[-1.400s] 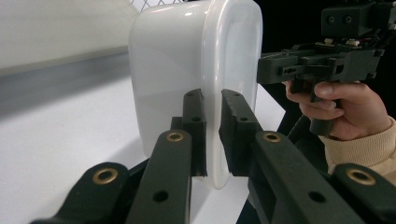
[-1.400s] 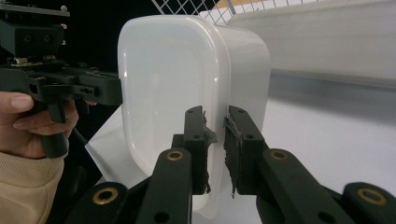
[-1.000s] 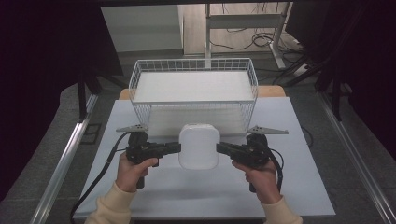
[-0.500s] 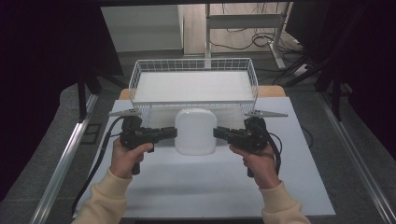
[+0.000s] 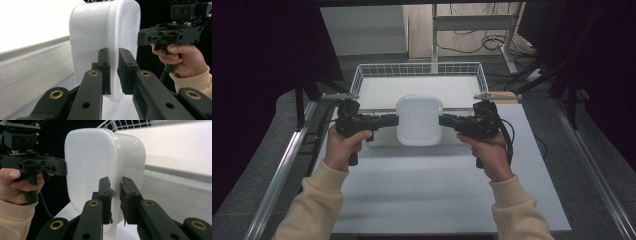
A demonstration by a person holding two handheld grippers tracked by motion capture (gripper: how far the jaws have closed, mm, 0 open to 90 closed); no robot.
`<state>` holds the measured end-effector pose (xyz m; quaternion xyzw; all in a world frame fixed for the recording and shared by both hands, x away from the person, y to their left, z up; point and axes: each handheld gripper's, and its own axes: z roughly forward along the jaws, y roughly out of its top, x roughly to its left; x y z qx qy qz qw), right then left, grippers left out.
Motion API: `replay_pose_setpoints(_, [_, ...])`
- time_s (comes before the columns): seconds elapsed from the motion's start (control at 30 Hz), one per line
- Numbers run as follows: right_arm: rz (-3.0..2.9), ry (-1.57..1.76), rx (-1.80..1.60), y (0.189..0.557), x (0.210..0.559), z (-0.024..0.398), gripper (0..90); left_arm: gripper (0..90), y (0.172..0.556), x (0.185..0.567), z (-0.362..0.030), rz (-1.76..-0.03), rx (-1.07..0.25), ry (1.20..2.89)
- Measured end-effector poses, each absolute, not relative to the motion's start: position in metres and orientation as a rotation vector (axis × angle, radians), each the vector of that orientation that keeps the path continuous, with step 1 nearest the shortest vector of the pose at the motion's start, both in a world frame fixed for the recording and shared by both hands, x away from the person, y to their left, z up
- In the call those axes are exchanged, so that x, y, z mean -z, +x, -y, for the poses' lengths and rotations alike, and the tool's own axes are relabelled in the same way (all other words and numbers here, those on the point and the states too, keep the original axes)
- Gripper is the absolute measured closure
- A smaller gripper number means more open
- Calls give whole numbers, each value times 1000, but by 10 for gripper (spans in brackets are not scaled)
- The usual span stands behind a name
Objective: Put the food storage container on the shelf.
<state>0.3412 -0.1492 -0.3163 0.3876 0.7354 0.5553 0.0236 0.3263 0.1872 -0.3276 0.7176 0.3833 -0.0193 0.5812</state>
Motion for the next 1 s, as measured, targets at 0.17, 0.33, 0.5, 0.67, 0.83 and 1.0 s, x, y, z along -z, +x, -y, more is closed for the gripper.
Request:
replay_pose_setpoints(0.17, [-2275,1180,-1717,349,303,147,792,811,335,312,-189,-891,22,1678])
replay_pose_setpoints(0.33, [-2275,1164,-1727,363,287,144,794,810,346,300,-192,-884,8,1677])
replay_pose_setpoints(0.5, [-2286,1167,-1719,374,281,143,794,810,359,295,-194,-889,12,1671])
replay_pose_setpoints(0.67, [-2315,1181,-1702,391,271,141,796,810,374,292,-196,-896,37,1663])
replay_pose_setpoints(0.83, [-2327,1192,-1699,403,268,140,797,809,388,287,-197,-916,48,1669])
replay_pose_setpoints(1.0, [-2342,1217,-1667,416,264,137,797,807,403,286,-197,-952,63,1679])
